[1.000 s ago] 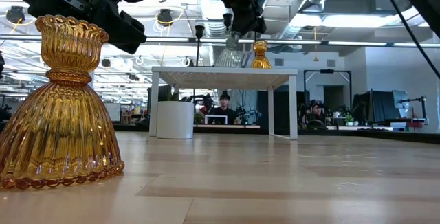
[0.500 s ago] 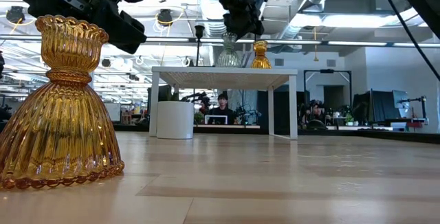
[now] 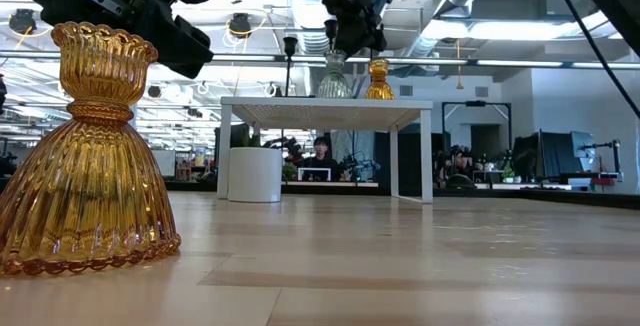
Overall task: Pick & Place candle stick holders
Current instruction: Put the transparent glass candle holder on the shelf aligned with the other glass candle holder
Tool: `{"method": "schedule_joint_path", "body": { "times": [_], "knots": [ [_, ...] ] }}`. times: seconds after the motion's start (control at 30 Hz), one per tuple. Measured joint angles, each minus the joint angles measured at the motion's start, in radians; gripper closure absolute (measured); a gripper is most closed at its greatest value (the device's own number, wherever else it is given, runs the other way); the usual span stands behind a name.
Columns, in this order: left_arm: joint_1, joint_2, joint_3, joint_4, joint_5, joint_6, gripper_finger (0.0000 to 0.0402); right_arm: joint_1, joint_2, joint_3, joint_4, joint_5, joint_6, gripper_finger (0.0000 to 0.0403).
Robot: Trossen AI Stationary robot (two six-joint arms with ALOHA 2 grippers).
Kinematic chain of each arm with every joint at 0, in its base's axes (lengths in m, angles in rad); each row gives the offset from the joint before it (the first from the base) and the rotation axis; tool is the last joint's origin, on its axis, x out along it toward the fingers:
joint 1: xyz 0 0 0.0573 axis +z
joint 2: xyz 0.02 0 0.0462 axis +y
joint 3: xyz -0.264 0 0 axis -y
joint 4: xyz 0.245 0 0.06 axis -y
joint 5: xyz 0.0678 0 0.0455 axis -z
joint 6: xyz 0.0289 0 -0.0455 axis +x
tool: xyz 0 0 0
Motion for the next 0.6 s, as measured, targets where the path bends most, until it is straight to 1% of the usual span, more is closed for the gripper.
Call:
{"method": "schedule_joint_path", "body": {
  "times": [0.33,0.6],
  "knots": [
    [0.0,0.0,0.0,0.0,0.0,0.0,0.0394,-0.004,0.0,0.004,-0.003,0.0,-0.003,0.034],
    [0.0,0.0,0.0,0.0,0.0,0.0,0.0394,-0.014,-0.002,0.102,-0.024,0.0,-0.026,0.034]
  ]
}}
